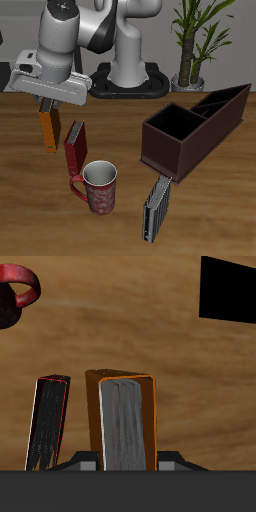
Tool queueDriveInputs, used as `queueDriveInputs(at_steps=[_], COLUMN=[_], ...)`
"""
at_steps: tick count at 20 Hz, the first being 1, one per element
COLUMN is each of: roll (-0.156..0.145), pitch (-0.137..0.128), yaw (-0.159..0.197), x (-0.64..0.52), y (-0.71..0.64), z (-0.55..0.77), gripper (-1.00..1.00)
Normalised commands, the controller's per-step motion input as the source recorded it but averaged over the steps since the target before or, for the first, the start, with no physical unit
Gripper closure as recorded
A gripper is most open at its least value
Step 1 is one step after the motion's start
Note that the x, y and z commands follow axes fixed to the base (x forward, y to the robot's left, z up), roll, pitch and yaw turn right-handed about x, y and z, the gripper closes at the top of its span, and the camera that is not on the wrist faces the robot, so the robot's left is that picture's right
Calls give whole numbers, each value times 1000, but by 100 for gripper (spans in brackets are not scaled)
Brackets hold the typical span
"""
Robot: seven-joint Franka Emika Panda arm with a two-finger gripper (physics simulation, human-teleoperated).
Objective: Place the orange book into the left desk caddy's right compartment
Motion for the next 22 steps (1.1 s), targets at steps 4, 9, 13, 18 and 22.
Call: queueDriveInputs(at_steps=[4, 9, 13, 18, 22], roll=[8, -27, -16, 16, 8], pitch=[-37, -78, -75, -71, -69], yaw=[-6, -27, -8, -4, -13], x=[-444, -492, -466, -402, -297], y=[489, 422, 377, 385, 427], z=[537, 583, 481, 346, 301], gripper=[100, 100, 100, 100, 100])
